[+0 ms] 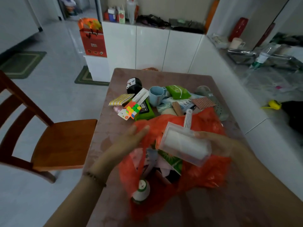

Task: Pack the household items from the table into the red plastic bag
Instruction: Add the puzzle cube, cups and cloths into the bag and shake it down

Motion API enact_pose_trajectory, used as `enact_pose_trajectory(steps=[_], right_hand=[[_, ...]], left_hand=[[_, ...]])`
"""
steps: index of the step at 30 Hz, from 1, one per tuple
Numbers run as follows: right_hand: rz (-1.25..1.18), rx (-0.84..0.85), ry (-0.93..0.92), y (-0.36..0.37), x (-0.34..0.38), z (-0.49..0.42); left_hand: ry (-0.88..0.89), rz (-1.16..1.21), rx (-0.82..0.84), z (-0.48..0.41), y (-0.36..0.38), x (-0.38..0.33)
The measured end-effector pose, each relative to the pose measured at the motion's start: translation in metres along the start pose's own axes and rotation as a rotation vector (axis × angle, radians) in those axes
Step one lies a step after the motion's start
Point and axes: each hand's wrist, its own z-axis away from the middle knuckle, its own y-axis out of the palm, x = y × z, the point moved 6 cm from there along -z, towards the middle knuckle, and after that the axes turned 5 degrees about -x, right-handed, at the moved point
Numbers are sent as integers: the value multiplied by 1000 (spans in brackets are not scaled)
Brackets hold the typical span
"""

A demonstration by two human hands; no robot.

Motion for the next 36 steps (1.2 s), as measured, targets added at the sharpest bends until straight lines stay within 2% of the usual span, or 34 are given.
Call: enact_pose_trajectory(steps=[4, 7, 10, 13, 16, 20, 24, 28, 30, 32, 34, 36], right_hand=[[32, 65, 84, 12, -12, 1], [62, 128, 115, 37, -16, -9], [55, 69, 97, 52, -15, -35], [54, -103, 40, 50, -6, -57], [196, -224, -32, 37, 6, -61], [368, -153, -87, 28, 28, -53], [226, -120, -251, 24, 72, -53], [44, -210, -329, 10, 106, -99], [-8, -232, -297, 6, 112, -136], [-40, -235, -204, 5, 110, -178], [-54, -229, -51, 10, 98, -221], [-60, -233, 91, 12, 78, -260]], left_hand=[[-17, 351, -98, -5, -36, -14], [-21, 351, -111, -2, -47, -14], [-23, 323, -62, 0, -48, -10], [-7, 320, -14, -2, -48, -10], [-14, 211, -11, -7, -55, -9], [-70, 31, -60, -21, -73, -8], [-170, -422, -182, -52, -106, -14], [-237, -724, -329, -110, -130, -11], [-181, -765, -379, -146, -130, -10], [-111, -645, -326, -180, -118, -5], [-127, -487, -288, -206, -104, 5], [-149, -441, -226, -227, -92, 14]])
